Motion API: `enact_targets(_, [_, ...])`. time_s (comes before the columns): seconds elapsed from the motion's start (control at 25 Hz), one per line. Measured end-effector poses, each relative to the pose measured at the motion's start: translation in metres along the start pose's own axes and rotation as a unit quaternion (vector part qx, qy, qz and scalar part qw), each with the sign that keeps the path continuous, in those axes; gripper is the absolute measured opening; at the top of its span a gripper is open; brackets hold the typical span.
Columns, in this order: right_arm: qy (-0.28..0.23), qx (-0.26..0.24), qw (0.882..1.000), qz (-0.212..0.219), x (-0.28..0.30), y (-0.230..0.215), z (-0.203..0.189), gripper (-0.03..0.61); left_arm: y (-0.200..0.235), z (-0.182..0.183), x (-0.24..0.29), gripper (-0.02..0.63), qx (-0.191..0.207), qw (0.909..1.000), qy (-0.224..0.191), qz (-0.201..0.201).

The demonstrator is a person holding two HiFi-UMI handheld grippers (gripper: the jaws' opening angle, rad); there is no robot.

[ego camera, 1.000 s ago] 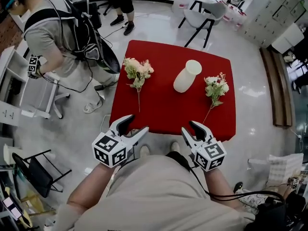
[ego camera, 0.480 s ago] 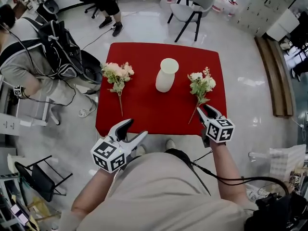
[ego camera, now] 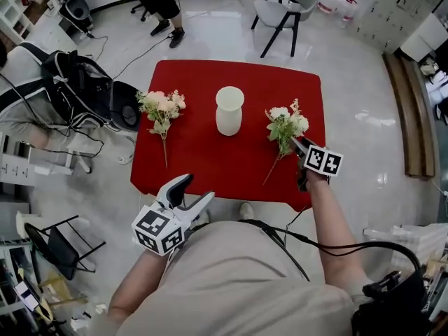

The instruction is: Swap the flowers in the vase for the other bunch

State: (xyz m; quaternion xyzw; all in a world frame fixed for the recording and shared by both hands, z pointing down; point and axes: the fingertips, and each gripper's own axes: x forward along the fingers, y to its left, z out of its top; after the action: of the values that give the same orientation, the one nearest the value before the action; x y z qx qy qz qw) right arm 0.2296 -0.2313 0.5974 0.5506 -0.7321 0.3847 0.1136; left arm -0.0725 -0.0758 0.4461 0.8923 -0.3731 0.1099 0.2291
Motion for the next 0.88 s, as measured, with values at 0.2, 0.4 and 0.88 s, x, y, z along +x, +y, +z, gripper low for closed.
enact_targets(0.2, [0.012, -0.018, 1.0, 0.02, -0.003, 0.001, -0.006, 0.238, -0.003, -0.007, 0.016, 0.29, -0.016, 0.9996, 0.003, 0.021])
enact_targets(0.4, [0.023, -0.023, 0.999, 0.039, -0.014, -0.005, -0.015, 0.238, -0.013, -0.021, 0.069, 0.29, -0.042, 0.9988, 0.023, 0.004])
enact_targets(0.88, [0.023, -0.037, 0.997, 0.06, -0.048, -0.036, -0.008, 0.238, -0.043, -0.052, 0.254, 0.29, -0.056, 0.9919, 0.112, -0.02])
